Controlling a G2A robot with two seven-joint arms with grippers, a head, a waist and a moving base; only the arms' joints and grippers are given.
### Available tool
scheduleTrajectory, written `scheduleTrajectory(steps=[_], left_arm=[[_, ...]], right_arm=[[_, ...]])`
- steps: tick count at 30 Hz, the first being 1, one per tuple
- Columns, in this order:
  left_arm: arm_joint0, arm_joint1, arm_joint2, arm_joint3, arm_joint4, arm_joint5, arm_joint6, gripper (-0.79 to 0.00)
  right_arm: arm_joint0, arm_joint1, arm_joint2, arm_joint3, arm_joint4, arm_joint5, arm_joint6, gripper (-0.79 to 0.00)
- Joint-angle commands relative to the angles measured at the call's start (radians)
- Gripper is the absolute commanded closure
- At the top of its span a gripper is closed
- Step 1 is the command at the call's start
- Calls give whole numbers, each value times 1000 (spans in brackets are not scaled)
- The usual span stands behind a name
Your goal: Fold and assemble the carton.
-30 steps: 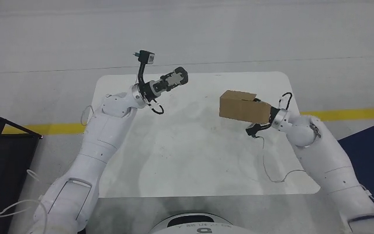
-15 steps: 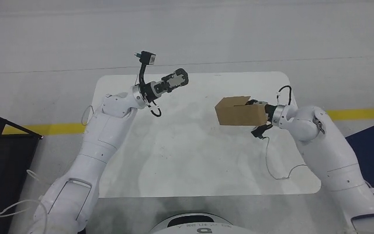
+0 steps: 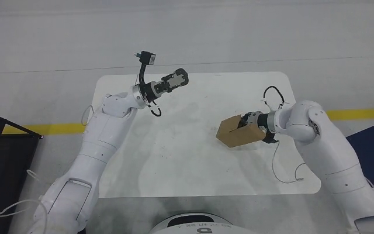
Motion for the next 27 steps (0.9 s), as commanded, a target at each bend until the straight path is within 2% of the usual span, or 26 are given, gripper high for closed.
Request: scheduleTrajectory(steps=[1, 4, 8, 9, 11, 12, 16, 17, 19, 27], left_arm=[[0, 0, 0, 0, 0, 0, 0, -785], [0, 0, 0, 0, 0, 0, 0, -785], [0, 0, 0, 0, 0, 0, 0, -785], [0, 0, 0, 0, 0, 0, 0, -785], [0, 0, 0, 0, 0, 0, 0, -785], [0, 0, 0, 0, 0, 0, 0, -785], [0, 0, 0, 0, 0, 0, 0, -785], [0, 0, 0, 0, 0, 0, 0, -785], [0, 0, 0, 0, 0, 0, 0, -785], [0, 0, 0, 0, 0, 0, 0, -785]], right_arm=[[7, -2, -13, -19, -76, 7, 19, 0], [10, -9, -53, -21, -193, -18, 69, 0], [33, -20, -87, 30, -173, -36, 75, 0], [40, -24, -89, 62, -115, -77, 44, 0], [81, -37, -92, 116, 47, -249, -102, 0], [95, -43, -97, 129, 125, -300, -151, 0], [139, -54, -79, 162, 302, -484, -272, 0], [143, -54, -76, 158, 306, -508, -290, 0], [143, -53, -72, 140, 276, -541, -304, 0], [137, -51, -69, 122, 261, -543, -298, 0]])
